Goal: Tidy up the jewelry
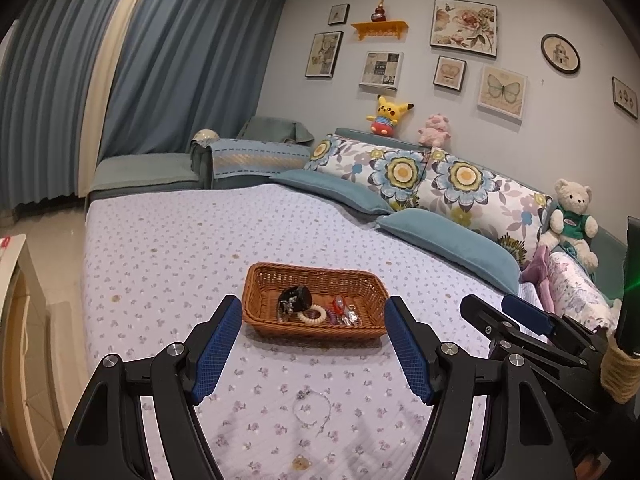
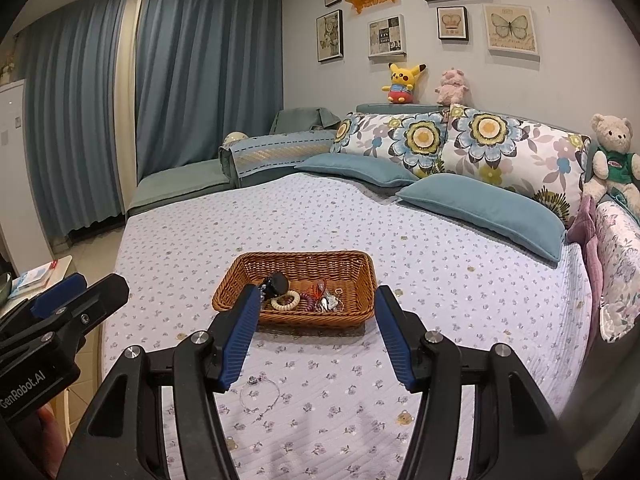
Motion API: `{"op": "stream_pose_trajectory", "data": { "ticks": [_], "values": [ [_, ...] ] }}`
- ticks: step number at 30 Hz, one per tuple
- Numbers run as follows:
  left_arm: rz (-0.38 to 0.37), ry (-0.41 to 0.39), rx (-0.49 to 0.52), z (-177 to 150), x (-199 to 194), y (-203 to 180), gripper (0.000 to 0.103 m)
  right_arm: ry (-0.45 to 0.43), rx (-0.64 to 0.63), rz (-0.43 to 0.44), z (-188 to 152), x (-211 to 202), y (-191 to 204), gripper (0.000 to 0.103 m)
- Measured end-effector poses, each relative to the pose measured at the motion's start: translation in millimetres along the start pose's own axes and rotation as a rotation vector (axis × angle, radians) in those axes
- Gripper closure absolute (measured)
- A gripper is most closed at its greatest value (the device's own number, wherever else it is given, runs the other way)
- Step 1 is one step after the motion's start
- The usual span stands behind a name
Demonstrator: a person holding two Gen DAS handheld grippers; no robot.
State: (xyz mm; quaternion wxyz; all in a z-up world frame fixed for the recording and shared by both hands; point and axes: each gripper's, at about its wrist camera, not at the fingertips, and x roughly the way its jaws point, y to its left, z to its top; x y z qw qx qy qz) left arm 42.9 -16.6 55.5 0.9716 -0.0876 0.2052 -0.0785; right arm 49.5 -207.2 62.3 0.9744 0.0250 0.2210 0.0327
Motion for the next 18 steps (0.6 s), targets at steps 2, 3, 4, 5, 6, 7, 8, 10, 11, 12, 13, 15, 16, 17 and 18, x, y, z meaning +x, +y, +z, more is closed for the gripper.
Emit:
{"op": "stream_pose_trajectory", "data": {
  "ticks": [2,3,4,5,6,7,8,10,11,12,13,15,16,17,18],
  "values": [
    [0.005,-0.008,-0.002,-0.7,0.5,0.5,0.029,0.001,0.001,0.001,-0.5,0.2,-0.2,0.042],
    [0.013,-0.015,0.003,-1.1,-0.1,0.0,0.029,0.001,0.002,0.004,-1.4,0.5,-0.3,0.042],
    [0.015,-0.017,0.006,-1.2,-0.8,-0.5,0.029,0.001,0.003,0.007,-1.9,0.6,-0.6,0.042],
    [0.013,-0.016,0.011,-1.4,-1.0,-0.8,0.029,0.003,0.004,0.007,-2.7,0.9,-0.9,0.041],
    [0.011,-0.014,0.014,-1.1,-1.2,-1.3,0.029,0.004,0.005,0.006,-3.4,1.1,-1.0,0.041],
    [0.011,-0.014,0.018,-1.2,-1.6,-2.1,0.028,0.005,0.005,0.006,-3.0,1.6,-1.2,0.041],
    [0.016,-0.015,0.024,-1.3,-2.0,-2.9,0.029,0.005,0.006,0.007,-3.3,1.6,-1.2,0.041],
    [0.027,-0.019,0.039,-0.9,-2.7,-5.5,0.028,0.007,0.006,0.009,-4.1,1.8,-0.6,0.041],
    [0.030,-0.019,0.044,-0.9,-3.0,-6.2,0.029,0.008,0.008,0.011,-4.2,2.0,-0.8,0.040],
    [0.033,-0.020,0.050,-0.9,-3.2,-7.0,0.029,0.008,0.010,0.014,-4.5,2.3,-1.2,0.040],
    [0.033,-0.020,0.054,-0.9,-3.7,-7.8,0.028,0.009,0.012,0.016,-4.6,2.5,-0.9,0.039],
    [0.035,-0.023,0.056,-1.0,-4.7,-8.6,0.029,0.009,0.011,0.015,-4.5,2.7,-1.0,0.039],
    [0.036,-0.025,0.057,-0.7,-5.2,-9.0,0.028,0.010,0.012,0.016,-4.5,2.6,-1.2,0.039],
    [0.040,-0.026,0.058,-0.6,-5.6,-9.2,0.028,0.009,0.013,0.017,-4.5,2.6,-1.2,0.039],
    [0.044,-0.028,0.060,0.0,-5.6,-8.0,0.028,0.009,0.013,0.017,-4.8,2.5,-1.3,0.039]
  ]
}}
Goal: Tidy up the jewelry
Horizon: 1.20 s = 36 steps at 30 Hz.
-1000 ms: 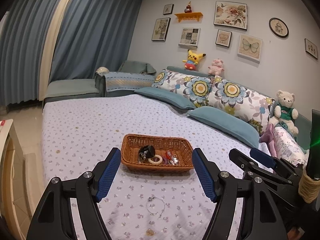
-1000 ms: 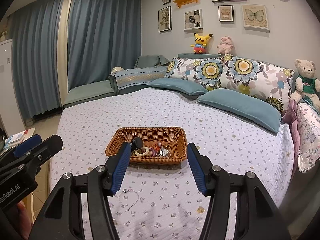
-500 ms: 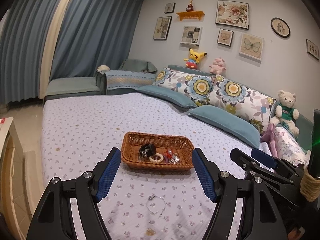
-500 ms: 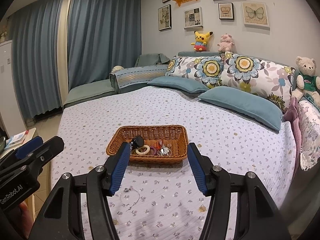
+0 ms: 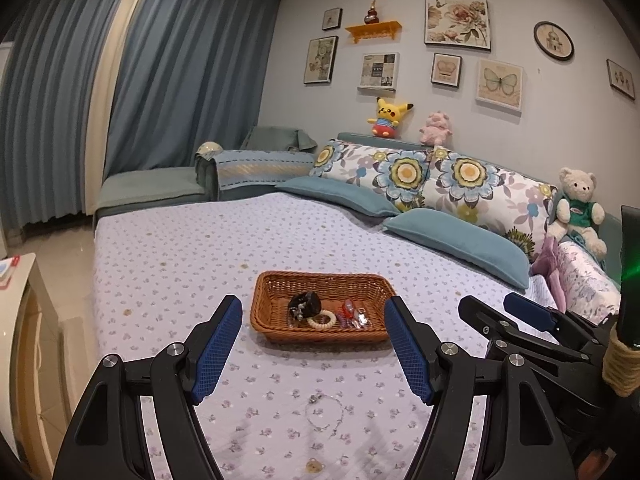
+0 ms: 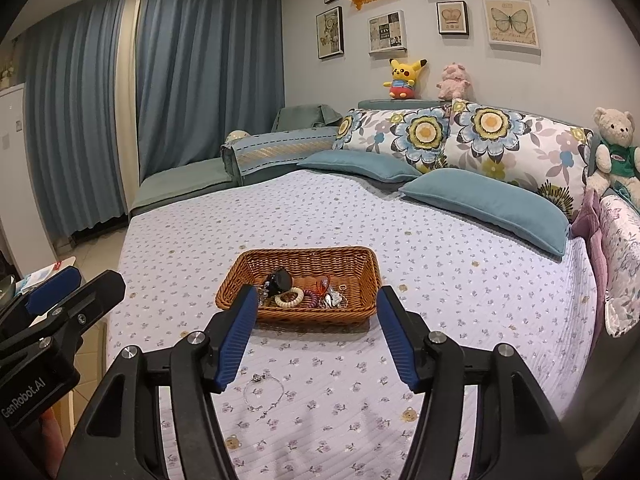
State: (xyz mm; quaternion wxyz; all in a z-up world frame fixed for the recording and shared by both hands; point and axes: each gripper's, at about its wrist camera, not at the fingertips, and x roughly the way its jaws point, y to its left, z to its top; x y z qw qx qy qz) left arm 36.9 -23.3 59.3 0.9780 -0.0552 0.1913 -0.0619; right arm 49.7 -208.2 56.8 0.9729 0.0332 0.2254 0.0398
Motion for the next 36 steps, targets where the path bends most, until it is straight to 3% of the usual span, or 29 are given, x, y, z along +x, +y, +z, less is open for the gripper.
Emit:
{"op": "stream_pose_trajectory", "data": {
  "ticks": [9,25,36],
  "values": [
    [0.038,-0.008,0.002,0,-2,2,0.029,0.003,0.000,-0.002,-1,1,0,0.039],
    [0.026,0.017,-0.007,-4,4,3,0.028,0.027,0.002,-0.004,-8,9,1,0.039],
    [0.079,0.040,-0.023,-11,17,11,0.028,0.052,0.004,-0.003,-12,19,1,0.039]
  ]
}}
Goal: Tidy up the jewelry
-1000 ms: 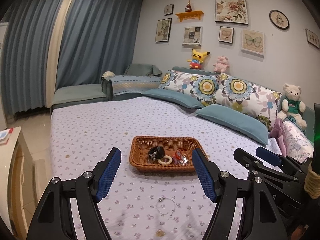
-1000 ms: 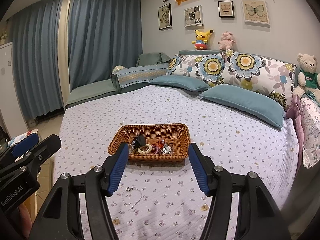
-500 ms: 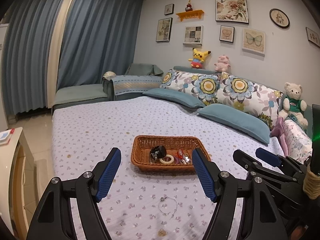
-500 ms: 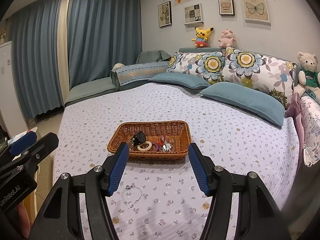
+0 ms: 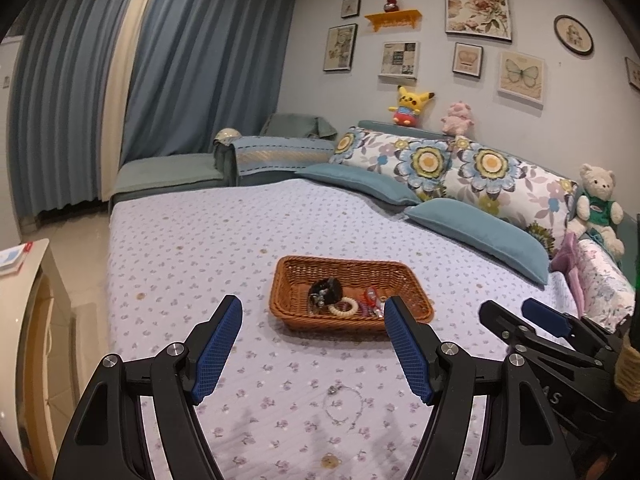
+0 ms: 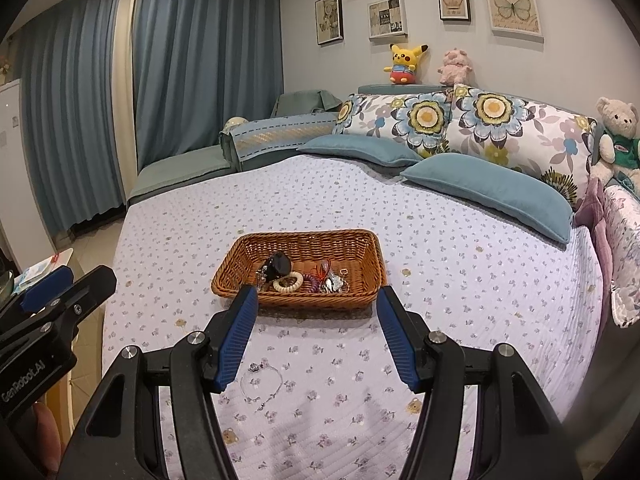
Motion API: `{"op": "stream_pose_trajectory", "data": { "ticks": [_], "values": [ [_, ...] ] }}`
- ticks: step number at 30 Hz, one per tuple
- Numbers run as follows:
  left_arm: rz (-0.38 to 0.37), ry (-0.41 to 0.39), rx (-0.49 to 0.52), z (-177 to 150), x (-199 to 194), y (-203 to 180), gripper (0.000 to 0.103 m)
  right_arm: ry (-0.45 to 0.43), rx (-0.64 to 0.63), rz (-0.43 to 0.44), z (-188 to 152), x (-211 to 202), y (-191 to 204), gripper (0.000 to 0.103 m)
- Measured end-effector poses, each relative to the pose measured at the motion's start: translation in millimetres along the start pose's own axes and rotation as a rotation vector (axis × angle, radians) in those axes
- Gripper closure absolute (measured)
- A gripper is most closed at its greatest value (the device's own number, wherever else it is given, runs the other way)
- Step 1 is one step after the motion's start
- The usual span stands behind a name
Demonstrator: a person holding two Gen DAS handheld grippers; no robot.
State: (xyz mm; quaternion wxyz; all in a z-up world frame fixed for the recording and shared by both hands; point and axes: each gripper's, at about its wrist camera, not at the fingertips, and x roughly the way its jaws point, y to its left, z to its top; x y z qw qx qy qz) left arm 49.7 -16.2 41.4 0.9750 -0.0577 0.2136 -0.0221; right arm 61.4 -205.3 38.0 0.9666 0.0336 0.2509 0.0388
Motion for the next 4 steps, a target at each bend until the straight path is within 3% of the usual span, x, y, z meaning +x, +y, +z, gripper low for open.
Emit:
{"op": "stream_pose_trajectory", "data": {
  "ticks": [4],
  "values": [
    [0.023,-0.006,0.005,-2.2,1.9,2.7,0.028,0.005,0.002,-0.002,-0.8,2.9,0.0,0.039]
  ]
}}
